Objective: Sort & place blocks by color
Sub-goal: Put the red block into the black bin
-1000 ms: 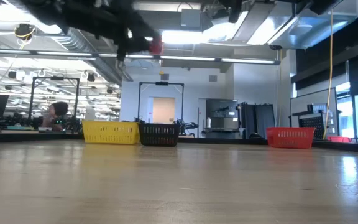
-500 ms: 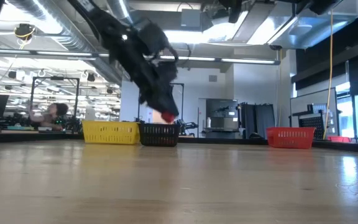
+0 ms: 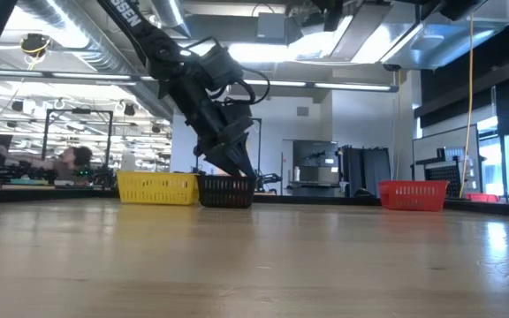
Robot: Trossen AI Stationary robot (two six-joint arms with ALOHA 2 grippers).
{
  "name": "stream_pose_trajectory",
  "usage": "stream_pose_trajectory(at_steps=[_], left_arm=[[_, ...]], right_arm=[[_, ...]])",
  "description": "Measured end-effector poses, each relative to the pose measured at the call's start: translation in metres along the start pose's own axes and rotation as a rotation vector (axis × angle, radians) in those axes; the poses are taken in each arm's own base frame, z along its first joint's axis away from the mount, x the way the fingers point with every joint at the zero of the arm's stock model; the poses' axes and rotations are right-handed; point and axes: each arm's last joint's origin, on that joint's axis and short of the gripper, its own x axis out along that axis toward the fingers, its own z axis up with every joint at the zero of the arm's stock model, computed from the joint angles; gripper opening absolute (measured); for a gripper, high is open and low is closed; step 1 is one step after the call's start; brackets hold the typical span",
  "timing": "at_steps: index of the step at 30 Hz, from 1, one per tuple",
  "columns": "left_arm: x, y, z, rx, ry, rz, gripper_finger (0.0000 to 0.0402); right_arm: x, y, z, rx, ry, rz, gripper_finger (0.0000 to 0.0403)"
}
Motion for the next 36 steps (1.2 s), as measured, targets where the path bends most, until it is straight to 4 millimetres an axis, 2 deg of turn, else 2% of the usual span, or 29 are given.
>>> stream_pose_trajectory(at_steps=[6,10,13,18,23,29,33,36], left_arm=[[-0.016,0.003,0.006,-0.007,-0.007,0.005,0.0276],[-0.041,0.001,0.020,-0.003,-0.084,-0.001,0.0276],[-0.067,0.000,0.032,-0.005,-0.166,-0.008,0.0273],[-0.126,-0.006,0.050,-0.023,-0.347,-0.075,0.0270],[-0.181,-0.028,0.057,-0.009,-0.525,-0.182,0.0270],[-0.211,-0.057,0.038,-0.041,-0.773,-0.337,0.0270],[-0.217,-0.070,0.012,-0.077,-0.874,-0.461,0.0270],[-0.219,-0.075,-0.007,-0.099,-0.884,-0.540,0.0270]], right_arm=[[0.000,0.000,0.000,-0.003,0.000,0.000,0.0236],[0.000,0.000,0.000,-0.010,0.000,0.000,0.0236],[0.000,0.000,0.000,-0.048,-0.001,-0.001,0.0236],[0.000,0.000,0.000,-0.111,-0.002,-0.003,0.0236],[0.000,0.000,0.000,-0.111,-0.002,-0.003,0.0236],[0.000,0.000,0.000,-0.107,-0.002,-0.003,0.0236],[0.000,0.000,0.000,-0.104,-0.002,-0.003,0.0236],[0.000,0.000,0.000,-0.100,-0.002,-0.003,0.0236]])
